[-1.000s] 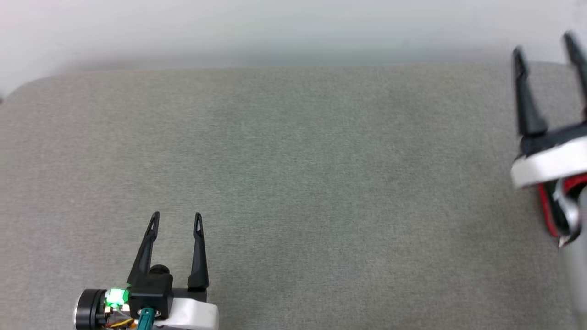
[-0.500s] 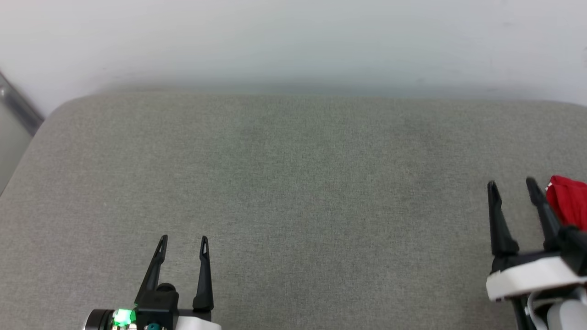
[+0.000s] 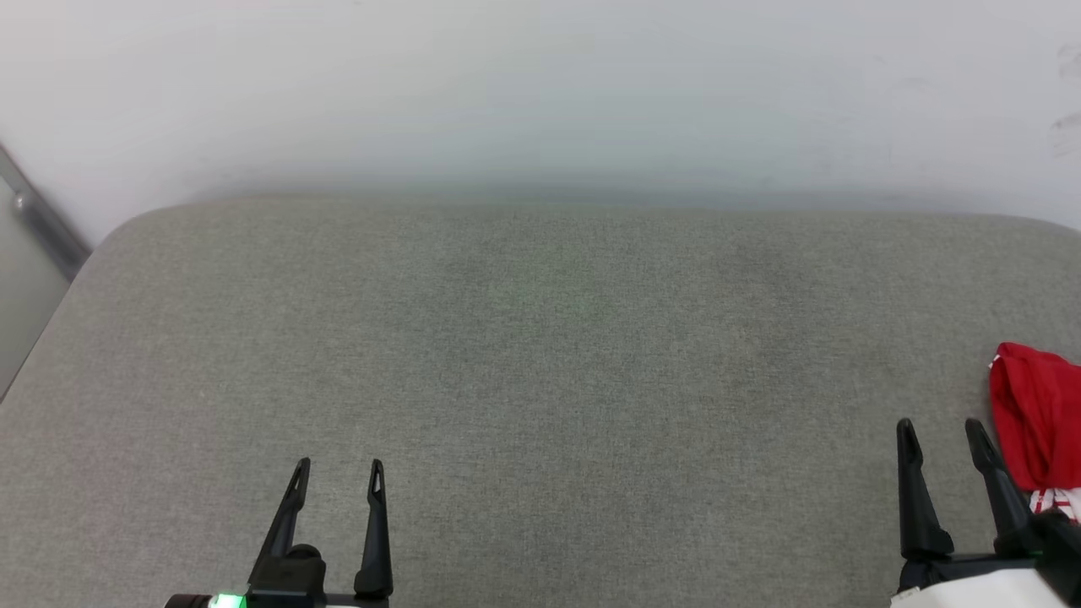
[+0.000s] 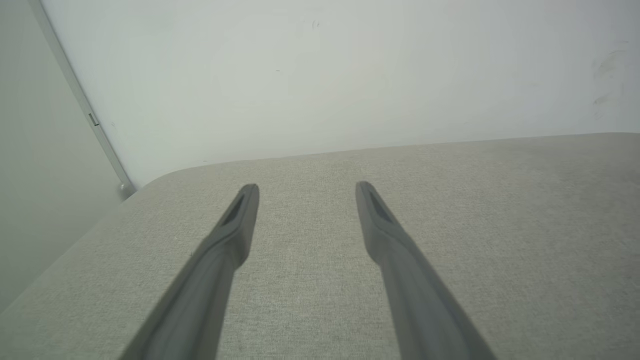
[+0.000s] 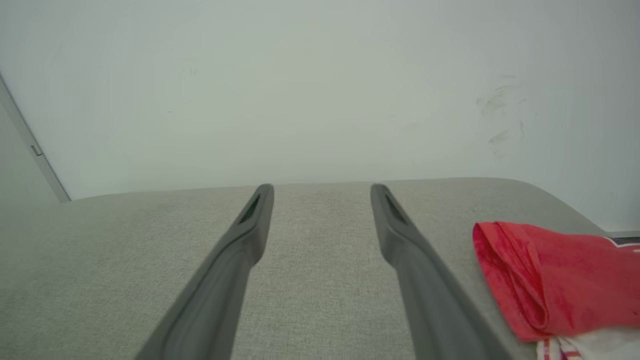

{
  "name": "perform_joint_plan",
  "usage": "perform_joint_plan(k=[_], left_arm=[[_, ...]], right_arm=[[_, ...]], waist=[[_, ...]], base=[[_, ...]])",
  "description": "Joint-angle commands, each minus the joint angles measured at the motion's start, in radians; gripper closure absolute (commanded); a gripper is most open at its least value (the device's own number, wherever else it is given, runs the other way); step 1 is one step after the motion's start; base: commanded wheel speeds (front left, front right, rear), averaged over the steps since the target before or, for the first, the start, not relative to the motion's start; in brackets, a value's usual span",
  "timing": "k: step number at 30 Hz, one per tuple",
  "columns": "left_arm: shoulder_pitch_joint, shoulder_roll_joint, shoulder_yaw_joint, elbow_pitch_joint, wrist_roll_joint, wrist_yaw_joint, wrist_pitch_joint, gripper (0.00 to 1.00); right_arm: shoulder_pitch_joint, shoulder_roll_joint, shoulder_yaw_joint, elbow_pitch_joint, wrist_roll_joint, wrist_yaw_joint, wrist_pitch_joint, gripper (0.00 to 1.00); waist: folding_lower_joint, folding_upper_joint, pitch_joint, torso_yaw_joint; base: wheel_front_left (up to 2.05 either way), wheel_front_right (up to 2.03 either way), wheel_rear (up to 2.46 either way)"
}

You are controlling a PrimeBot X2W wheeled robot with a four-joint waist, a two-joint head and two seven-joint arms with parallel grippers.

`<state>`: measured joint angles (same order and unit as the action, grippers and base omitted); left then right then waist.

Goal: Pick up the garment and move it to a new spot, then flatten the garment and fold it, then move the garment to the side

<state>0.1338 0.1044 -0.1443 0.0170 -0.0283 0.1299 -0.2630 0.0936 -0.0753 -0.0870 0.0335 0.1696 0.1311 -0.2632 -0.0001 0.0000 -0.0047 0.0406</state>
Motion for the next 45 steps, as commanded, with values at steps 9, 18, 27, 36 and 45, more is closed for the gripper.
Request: perform_joint_plan(k=[9, 18, 27, 36, 45], left_arm=[[0.026, -0.016, 0.022, -0.019, -0.011, -0.023, -0.002, 0.00], [0.028, -0.025, 0.037, -0.019, -0.004, -0.039, -0.002, 0.00], [0.027, -0.021, 0.033, 0.018, -0.084, -0.049, 0.014, 1.00], [-0.009, -0.013, 0.048, 0.046, -0.285, -0.075, 0.049, 1.00], [-0.042, -0.009, 0.062, 0.074, -0.461, -0.100, 0.081, 1.00]], right_arm=[[0.073, 0.024, -0.016, -0.046, 0.024, -0.001, -0.002, 0.00], [0.078, 0.027, -0.005, -0.035, 0.022, -0.001, -0.002, 0.00], [0.068, 0.021, 0.003, 0.009, 0.090, 0.000, 0.015, 1.00], [0.032, 0.014, 0.007, 0.034, 0.266, 0.000, 0.054, 1.00], [0.001, 0.010, 0.010, 0.057, 0.422, 0.000, 0.089, 1.00]], waist=[[0.0001, 0.0000, -0.018, -0.003], [0.0001, 0.0000, -0.019, -0.007], [0.0001, 0.0000, -0.018, -0.008], [0.0001, 0.0000, -0.016, -0.010], [0.0001, 0.0000, -0.014, -0.012]], base=[[0.00, 0.00, 0.00], [0.00, 0.00, 0.00], [0.00, 0.00, 0.00], [0.00, 0.00, 0.00], [0.00, 0.00, 0.00]])
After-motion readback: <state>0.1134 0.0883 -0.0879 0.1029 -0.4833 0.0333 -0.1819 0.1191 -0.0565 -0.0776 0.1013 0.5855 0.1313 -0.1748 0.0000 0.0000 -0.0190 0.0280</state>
